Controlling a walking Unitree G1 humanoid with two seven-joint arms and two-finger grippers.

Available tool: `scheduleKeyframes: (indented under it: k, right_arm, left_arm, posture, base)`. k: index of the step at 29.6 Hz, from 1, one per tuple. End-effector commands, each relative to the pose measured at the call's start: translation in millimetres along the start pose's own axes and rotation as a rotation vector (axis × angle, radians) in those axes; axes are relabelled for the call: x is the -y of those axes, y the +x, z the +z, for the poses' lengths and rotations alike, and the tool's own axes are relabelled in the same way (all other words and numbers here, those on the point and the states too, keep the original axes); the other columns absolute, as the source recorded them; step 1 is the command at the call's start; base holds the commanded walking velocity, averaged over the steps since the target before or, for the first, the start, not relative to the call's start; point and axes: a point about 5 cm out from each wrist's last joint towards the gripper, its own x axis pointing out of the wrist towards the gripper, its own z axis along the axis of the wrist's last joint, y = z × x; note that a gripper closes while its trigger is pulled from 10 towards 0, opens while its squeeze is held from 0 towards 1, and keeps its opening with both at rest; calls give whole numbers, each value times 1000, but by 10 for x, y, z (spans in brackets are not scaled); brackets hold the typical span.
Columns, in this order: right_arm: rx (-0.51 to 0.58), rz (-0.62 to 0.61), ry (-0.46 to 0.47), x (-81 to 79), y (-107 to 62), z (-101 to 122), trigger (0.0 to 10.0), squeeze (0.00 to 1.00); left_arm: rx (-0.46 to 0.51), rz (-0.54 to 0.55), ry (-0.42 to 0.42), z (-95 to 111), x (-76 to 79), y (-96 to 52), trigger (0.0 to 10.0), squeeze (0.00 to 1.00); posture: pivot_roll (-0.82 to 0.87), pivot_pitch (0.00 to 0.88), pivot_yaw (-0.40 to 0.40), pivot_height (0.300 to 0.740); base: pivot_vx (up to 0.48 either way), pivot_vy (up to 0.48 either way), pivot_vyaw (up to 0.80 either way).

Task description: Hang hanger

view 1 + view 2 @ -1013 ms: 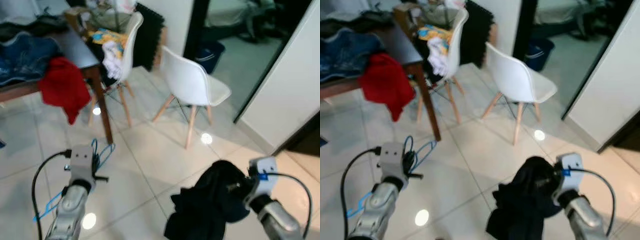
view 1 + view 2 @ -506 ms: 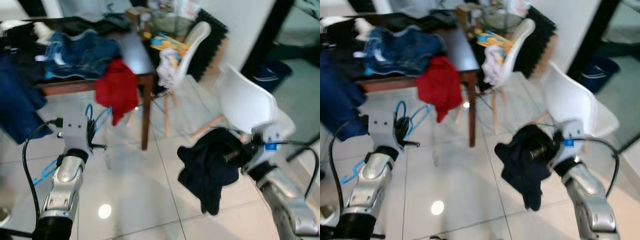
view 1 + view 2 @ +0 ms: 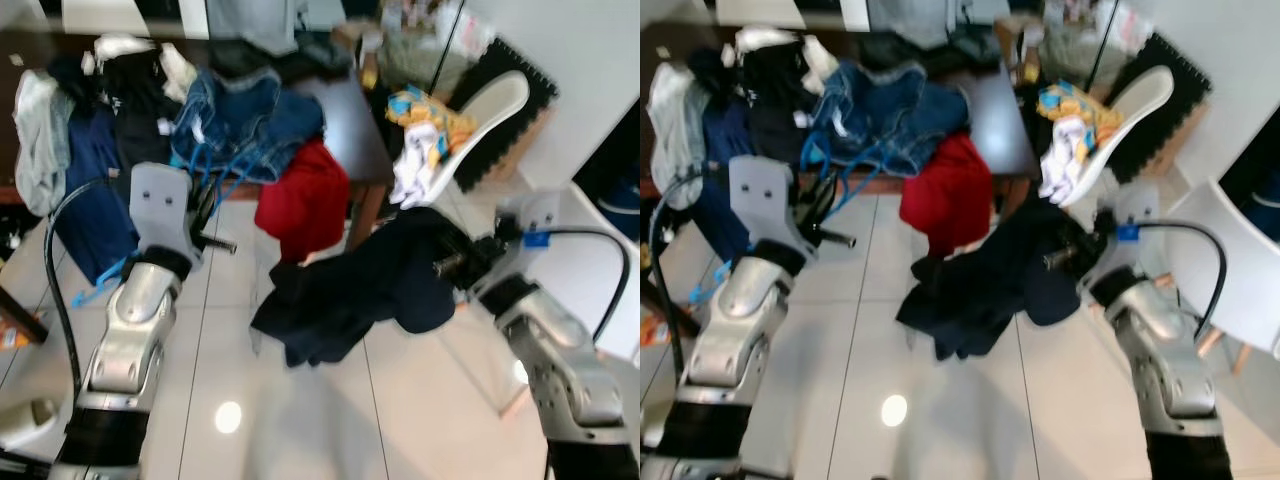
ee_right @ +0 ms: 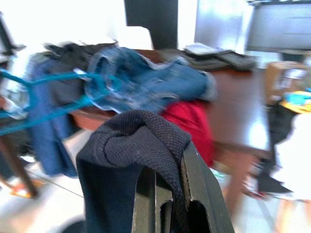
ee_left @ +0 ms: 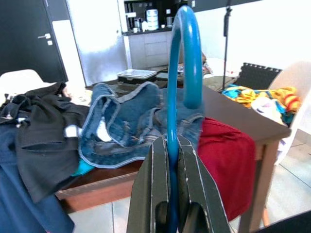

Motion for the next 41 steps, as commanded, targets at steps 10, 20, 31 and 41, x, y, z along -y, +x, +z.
scheduleKeyframes:
  k: [10,20,31,41]
  right_arm:
    - [83,24,58,-111,96,233,10000,0]
    - [185,100,68,-235,381,529,10000,0]
    - [219,127,93,-374,566,596,10000,0]
    - [228,132,117,-449,613,603,10000,0]
  left_arm:
    - [81,-48,-23,328,120,154,10000,0]
    - [108,-54,-21,426,144,196,10000,0]
    - [94,-49,-17,420,148,183,10000,0]
    - [96,-53,-14,427,170,195,10000,0]
  posture:
    - [50,168,-59,740]
    - [53,156,-62,740]
    - [65,153,-68,740]
    - [61,144,-69,740]
  base:
    - [388,0,0]
    - [386,0,0]
    - [388,0,0]
    - [390,0,0]
